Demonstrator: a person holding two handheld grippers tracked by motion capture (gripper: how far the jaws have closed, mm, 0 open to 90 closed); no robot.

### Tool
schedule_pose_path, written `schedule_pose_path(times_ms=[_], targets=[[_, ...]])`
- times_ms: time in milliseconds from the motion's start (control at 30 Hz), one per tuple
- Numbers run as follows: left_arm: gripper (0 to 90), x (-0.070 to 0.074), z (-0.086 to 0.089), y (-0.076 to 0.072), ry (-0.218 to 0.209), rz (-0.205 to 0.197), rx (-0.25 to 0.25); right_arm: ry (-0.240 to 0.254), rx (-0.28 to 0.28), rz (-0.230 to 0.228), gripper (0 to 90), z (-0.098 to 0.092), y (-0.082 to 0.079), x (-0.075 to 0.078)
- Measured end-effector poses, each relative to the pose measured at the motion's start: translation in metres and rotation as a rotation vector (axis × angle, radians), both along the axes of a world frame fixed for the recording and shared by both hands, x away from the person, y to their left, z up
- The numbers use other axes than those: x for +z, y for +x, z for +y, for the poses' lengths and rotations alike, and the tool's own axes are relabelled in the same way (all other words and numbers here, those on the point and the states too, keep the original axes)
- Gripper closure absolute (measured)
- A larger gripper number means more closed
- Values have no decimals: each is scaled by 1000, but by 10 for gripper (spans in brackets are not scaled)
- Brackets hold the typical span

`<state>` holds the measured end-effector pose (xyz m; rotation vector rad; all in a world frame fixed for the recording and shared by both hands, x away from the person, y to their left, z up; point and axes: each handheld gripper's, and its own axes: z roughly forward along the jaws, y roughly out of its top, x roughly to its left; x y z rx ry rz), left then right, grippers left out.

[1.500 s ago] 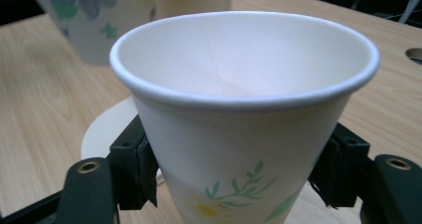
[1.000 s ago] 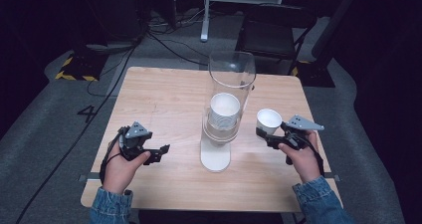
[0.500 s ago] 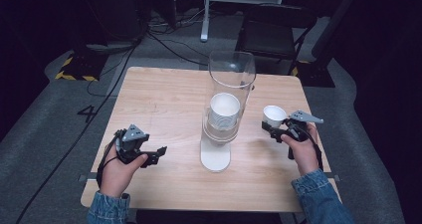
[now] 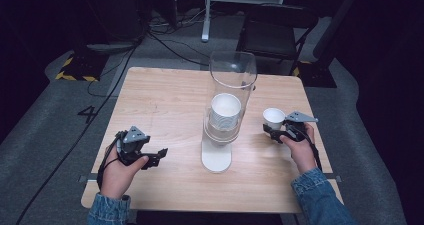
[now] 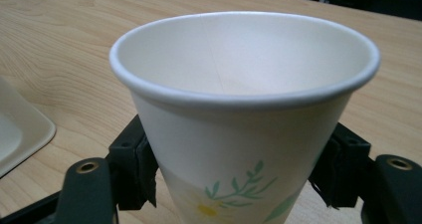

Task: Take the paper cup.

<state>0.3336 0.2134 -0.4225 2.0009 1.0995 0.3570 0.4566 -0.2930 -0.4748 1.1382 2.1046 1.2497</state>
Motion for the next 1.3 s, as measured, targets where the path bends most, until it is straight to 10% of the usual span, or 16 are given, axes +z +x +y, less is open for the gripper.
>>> schedule_pose_path(times_ms=[900, 1300], targets=[[209, 1, -1, 0, 5, -1, -14, -60, 20, 125, 224, 4, 1, -15], [208, 2, -1, 2, -3, -1, -16, -76, -19, 111, 159, -2, -6, -10]])
